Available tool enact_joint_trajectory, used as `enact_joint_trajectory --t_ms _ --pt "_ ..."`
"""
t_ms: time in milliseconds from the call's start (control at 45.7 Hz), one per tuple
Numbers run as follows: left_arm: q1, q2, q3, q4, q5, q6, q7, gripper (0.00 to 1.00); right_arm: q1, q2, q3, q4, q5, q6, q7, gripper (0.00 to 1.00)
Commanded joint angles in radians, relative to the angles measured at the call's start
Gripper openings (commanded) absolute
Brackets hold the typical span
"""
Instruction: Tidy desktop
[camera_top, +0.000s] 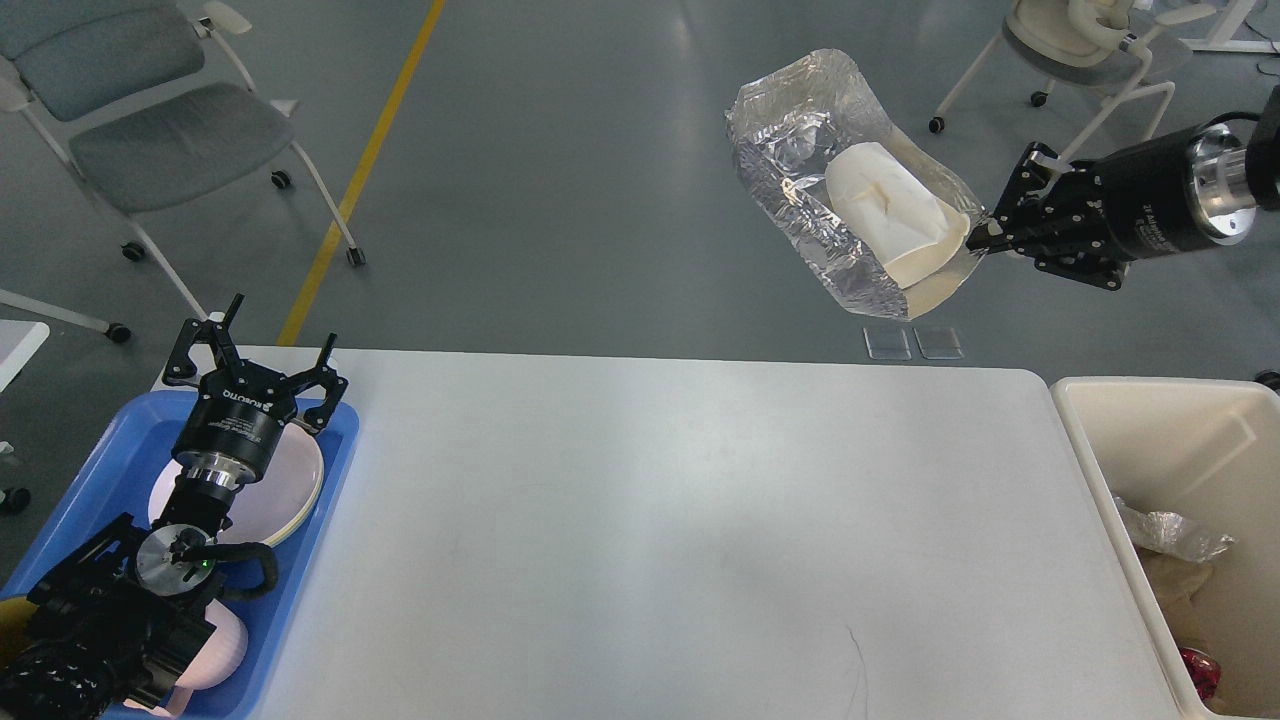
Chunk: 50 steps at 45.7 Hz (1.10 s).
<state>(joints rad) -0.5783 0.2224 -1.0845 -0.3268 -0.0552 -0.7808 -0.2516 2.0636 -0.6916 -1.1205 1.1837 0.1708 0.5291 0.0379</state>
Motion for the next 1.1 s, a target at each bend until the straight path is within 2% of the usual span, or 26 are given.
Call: enact_joint_trajectory --t_ms 0,175,307,438,613,635,657,679,723,745,898,1073 --pt "0.0 0.0 0.0 0.0 0.0 0.0 0.0 0.96 -0.111 -0.075 -0.035 -0.061 0.003 -0.102 -0.001 0.0" --pt "0.0 0.0 0.0 0.0 0.0 0.0 0.0 0.96 -0.301 -0.221 -0.035 -0.073 0.0 -0.36 0.0 0.0" --pt "0.0 0.0 0.0 0.0 0.0 0.0 0.0 0.96 -0.454 -0.281 -0.03 -0.082 0.003 -0.537 0.0 0.0" --pt "0.0 0.0 0.0 0.0 0.0 0.0 0.0 0.96 -0.592 -0.295 -0.008 -0.128 0.003 -0.6 0.002 0.0" --pt "0.0 0.0 0.0 0.0 0.0 0.0 0.0 0.96 -0.752 -0.287 0.022 -0.232 0.003 -0.61 0.002 0.0" --pt "0.0 0.0 0.0 0.0 0.0 0.0 0.0 0.96 -0.776 -0.286 0.028 -0.254 0.003 -0.61 0.002 0.05" --pt "0.0 0.0 0.0 0.0 0.0 0.0 0.0 0.96 -0.804 -0.284 0.037 -0.274 0.003 -0.61 0.002 0.22" --pt "0.0 0.0 -0.002 0.0 0.0 0.0 0.0 0.96 -0.825 -0.281 0.05 -0.295 0.003 -0.61 0.002 0.43" --pt "0.0 0.0 0.0 0.0 0.0 0.0 0.0 0.96 -0.871 -0.272 0.077 -0.337 0.003 -0.61 0.002 0.91" --pt "0.0 0.0 0.0 0.0 0.0 0.0 0.0 0.96 -0.89 -0.264 0.094 -0.357 0.003 -0.61 0.002 1.0" --pt "0.0 0.0 0.0 0.0 0.0 0.0 0.0 0.96 -1.005 -0.233 0.174 -0.404 0.001 -0.609 0.002 1.0" --pt "0.0 0.0 0.0 0.0 0.0 0.0 0.0 0.96 -1.016 -0.227 0.228 -0.406 0.003 -0.606 0.004 1.0"
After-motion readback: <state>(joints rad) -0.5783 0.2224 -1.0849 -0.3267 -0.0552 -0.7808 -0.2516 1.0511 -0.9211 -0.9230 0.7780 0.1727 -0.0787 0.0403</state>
